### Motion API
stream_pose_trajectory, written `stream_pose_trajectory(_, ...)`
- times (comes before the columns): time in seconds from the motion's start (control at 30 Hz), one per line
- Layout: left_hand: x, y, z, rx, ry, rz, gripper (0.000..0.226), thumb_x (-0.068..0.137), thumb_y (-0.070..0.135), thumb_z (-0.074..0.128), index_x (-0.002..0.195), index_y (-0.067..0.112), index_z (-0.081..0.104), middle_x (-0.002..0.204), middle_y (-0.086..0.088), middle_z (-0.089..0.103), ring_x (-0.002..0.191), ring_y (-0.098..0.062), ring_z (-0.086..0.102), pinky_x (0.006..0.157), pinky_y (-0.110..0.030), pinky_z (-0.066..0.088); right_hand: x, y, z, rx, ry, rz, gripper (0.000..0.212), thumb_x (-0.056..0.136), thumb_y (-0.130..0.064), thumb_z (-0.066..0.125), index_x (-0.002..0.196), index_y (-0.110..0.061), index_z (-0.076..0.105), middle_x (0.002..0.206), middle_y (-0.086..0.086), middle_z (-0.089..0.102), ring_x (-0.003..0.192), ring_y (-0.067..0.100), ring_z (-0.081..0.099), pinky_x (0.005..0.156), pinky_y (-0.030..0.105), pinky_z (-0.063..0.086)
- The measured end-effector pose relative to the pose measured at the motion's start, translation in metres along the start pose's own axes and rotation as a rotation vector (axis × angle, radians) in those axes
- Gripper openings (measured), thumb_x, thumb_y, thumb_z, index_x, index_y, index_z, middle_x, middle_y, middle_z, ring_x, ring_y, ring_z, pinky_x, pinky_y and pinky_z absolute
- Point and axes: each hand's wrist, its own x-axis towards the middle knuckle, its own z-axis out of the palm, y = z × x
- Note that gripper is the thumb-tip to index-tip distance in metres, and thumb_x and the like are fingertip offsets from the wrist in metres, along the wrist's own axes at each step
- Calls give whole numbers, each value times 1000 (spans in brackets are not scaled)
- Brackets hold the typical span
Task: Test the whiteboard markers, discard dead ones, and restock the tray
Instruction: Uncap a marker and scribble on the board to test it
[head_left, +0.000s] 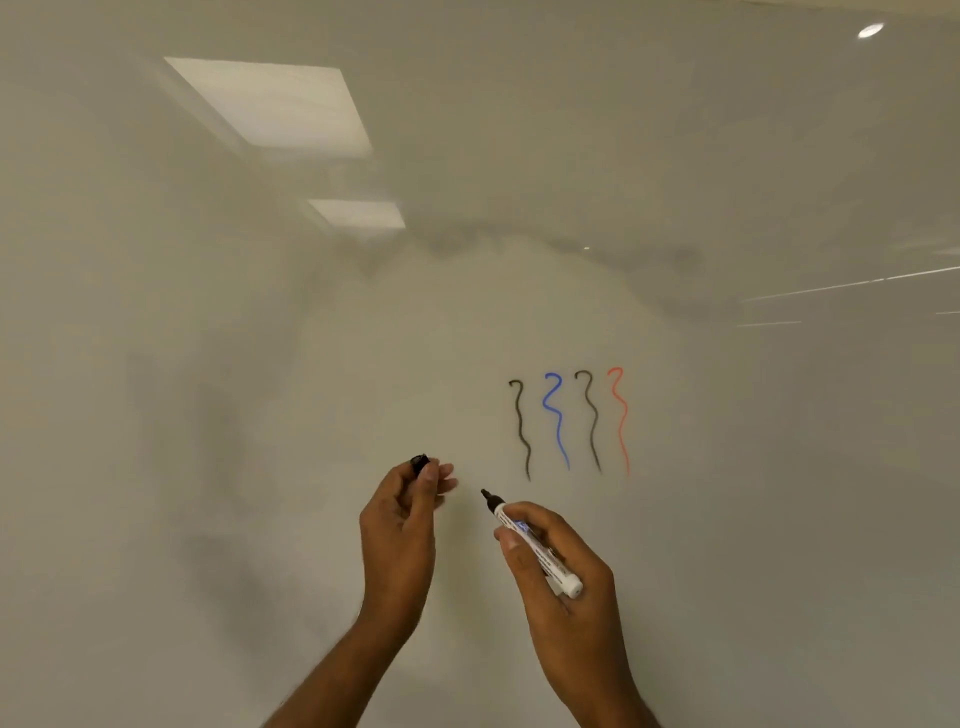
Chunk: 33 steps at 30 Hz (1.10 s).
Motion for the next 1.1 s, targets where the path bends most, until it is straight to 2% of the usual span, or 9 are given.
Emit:
stream_pose_trajectory(0.07,-6,11,-6,-259,-43,-241,24,102,24,57,115,7,68,105,-9,78,100,-26,75,92,-39,55,-9,-9,10,-5,-41,-5,20,94,-29,63,112,-34,69,110,-22,71,108,2,66,87,14,52)
stream_pose_trajectory(0.13,-11,20,-16,-449,-73,-419,26,102,22,57,116,2,66,109,-18,76,102,-32,74,94,-43,55,-18,-16,20,3,-60,-9,24,93,-34,61,115,-33,68,111,-23,71,110,1,65,88,12,50)
stream_pose_trajectory(0.23,-19,31,-33,-635,-108,-576,25,101,20,57,114,2,65,112,-22,74,100,-31,74,86,-41,61,-31,-23,34,22,-83,-4,26,93,-35,59,117,-30,68,113,-21,71,112,1,64,90,13,50)
stream_pose_trajectory(0.33,-28,37,-52,-722,-138,-669,25,99,19,59,114,1,67,112,-23,73,98,-30,75,80,-38,64,-42,-27,50,29,-102,12,27,94,-35,58,119,-31,68,114,-21,70,113,1,64,91,13,49)
stream_pose_trajectory(0.6,-54,33,-83,-746,-154,-776,24,94,19,63,108,0,69,108,-24,73,99,-31,74,86,-41,62,-68,-21,72,10,-111,15,25,96,-31,59,119,-33,69,112,-16,71,110,4,66,88,13,50)
stream_pose_trajectory(0.77,-73,31,-91,-802,-150,-855,22,97,19,61,98,-1,69,116,-28,70,115,-38,68,91,-48,59,-77,-9,75,-37,-126,-15,25,99,-32,56,120,-41,66,110,-16,69,108,11,66,85,17,54)
stream_pose_trajectory(0.9,-87,23,-93,-861,-90,-875,19,97,17,60,100,-1,66,124,-30,66,119,-40,65,87,-52,60,-84,3,75,-21,-164,-9,27,99,-32,55,116,-50,63,108,-20,67,105,12,67,81,17,54)
stream_pose_trajectory(1.0,-101,15,-94,-839,-8,-867,19,98,18,59,101,1,64,124,-29,67,118,-38,66,82,-48,63,-93,16,75,25,-218,31,26,96,-34,53,115,-49,63,107,-19,68,104,12,68,82,19,55)
stream_pose_trajectory(1.1,-115,7,-102,-757,58,-865,19,100,21,58,101,2,63,123,-26,69,117,-37,67,90,-49,59,-107,27,78,72,-279,74,23,99,-34,53,113,-47,66,105,-17,69,102,11,68,82,19,55)
